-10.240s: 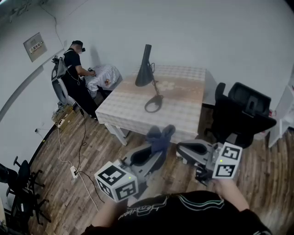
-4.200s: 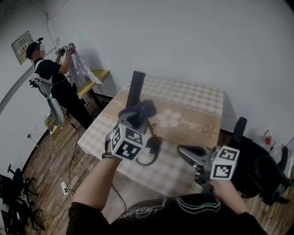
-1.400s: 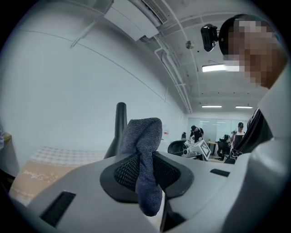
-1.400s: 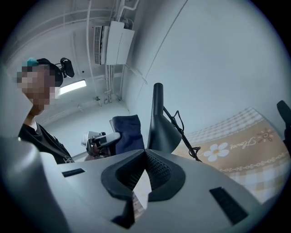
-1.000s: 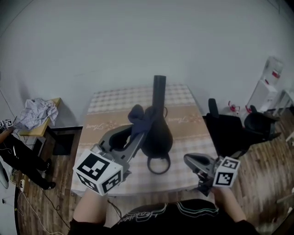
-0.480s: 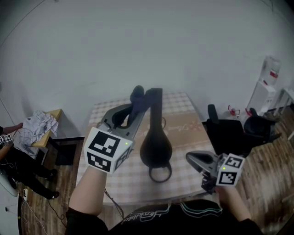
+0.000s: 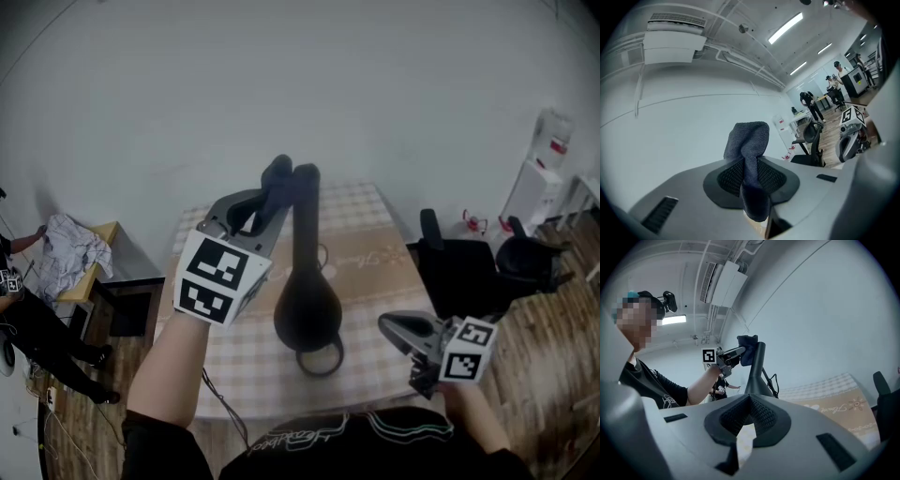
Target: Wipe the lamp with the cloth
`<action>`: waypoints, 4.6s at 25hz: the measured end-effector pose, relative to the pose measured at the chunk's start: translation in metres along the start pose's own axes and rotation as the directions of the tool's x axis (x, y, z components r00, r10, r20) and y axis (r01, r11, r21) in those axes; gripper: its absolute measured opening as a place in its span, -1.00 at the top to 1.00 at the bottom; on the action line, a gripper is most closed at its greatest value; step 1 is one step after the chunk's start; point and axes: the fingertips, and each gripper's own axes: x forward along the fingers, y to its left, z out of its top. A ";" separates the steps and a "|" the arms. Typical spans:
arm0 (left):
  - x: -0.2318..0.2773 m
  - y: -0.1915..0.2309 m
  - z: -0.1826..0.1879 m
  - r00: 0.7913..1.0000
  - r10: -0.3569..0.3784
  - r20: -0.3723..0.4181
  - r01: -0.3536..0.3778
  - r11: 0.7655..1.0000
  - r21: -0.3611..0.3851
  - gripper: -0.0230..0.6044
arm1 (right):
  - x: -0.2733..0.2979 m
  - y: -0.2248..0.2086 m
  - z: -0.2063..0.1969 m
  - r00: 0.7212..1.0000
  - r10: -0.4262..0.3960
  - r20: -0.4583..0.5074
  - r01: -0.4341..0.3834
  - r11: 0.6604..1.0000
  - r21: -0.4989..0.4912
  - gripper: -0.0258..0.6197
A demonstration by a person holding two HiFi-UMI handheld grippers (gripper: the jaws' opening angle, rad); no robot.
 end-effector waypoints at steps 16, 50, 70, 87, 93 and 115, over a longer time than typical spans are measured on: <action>0.020 -0.030 -0.029 0.994 -0.083 -0.064 0.082 0.996 -0.017 0.70 | -0.003 -0.028 -0.012 1.000 0.003 -0.012 -0.002 0.998 0.058 0.89; -0.033 -0.130 -0.100 0.946 -0.214 -0.243 0.213 0.977 -0.031 0.70 | 0.001 -0.011 -0.056 0.995 0.076 -0.057 -0.066 0.984 0.163 0.89; -0.068 -0.210 -0.150 0.877 -0.336 -0.343 0.322 0.942 -0.098 0.70 | -0.002 -0.004 -0.084 0.988 0.140 -0.062 -0.121 0.963 0.240 0.89; -0.114 -0.265 -0.179 0.862 -0.434 -0.260 0.253 0.815 -0.521 0.70 | 0.008 -0.010 -0.090 0.963 0.244 -0.113 -0.211 0.947 0.241 0.89; -0.137 -0.254 -0.167 0.896 -0.436 -0.087 0.282 0.708 -0.648 0.70 | 0.001 -0.020 -0.089 0.970 0.220 -0.105 -0.188 0.950 0.251 0.89; -0.140 -0.104 -0.147 0.813 -0.479 0.333 0.568 0.525 -0.633 0.70 | 0.055 0.049 -0.030 0.990 -0.132 0.041 0.126 0.984 0.123 0.89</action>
